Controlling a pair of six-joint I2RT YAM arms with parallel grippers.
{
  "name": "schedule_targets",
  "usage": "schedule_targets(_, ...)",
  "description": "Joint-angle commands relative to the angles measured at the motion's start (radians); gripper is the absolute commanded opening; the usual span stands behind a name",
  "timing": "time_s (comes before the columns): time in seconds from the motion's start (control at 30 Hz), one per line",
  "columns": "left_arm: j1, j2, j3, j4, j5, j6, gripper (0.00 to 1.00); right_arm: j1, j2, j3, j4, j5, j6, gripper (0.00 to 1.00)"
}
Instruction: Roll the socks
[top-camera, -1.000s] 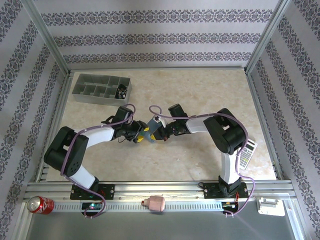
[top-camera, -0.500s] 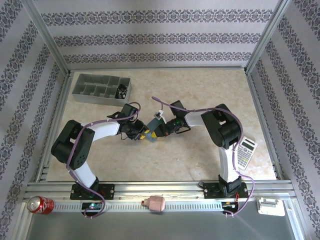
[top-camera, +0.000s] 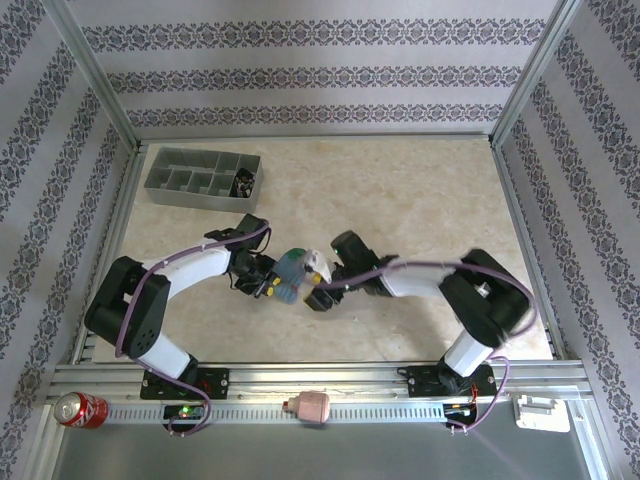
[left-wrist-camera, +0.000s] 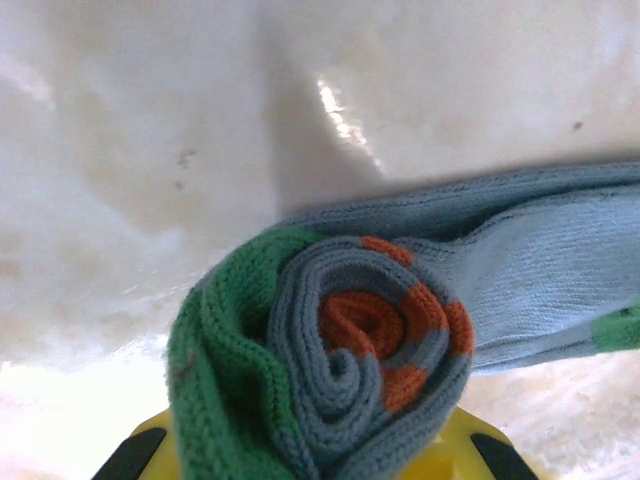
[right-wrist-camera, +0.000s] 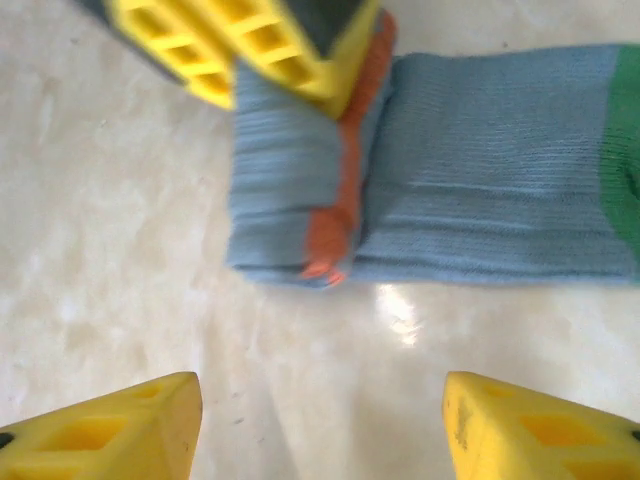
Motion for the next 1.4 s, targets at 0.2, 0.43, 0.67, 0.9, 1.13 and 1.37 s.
schedule_targets(0.2,-0.004,0.152,0.078,-0.194,-0.057,-0.089,0.00,0.273,0.014,0.005,0.184,0.606,-0.272,0.68)
schedule_targets(0.43,0.016,0.196,0.115,-0.215,-0.047,-0.049,0.00,0.328,0.146,0.126,0.164,0.691,-0.412,0.67)
schedule_targets(0.67,0.025,0.200,0.116,-0.211,-0.036,-0.032,0.00,0.330,0.258,0.183,0.098,0.728,-0.451,0.35)
schedule_targets(0.9,0.042,0.104,0.077,-0.157,-0.028,-0.034,0.40,0.293,0.246,0.162,0.005,0.640,-0.346,0.00)
schedule_targets(1.13,0.106,-0.089,-0.045,0.016,-0.051,-0.093,0.71,0.203,0.245,0.155,-0.080,0.380,-0.249,0.00)
schedule_targets(1.37,0.175,-0.203,-0.155,0.267,-0.072,-0.095,0.75,0.122,0.279,0.203,-0.146,0.180,-0.186,0.00)
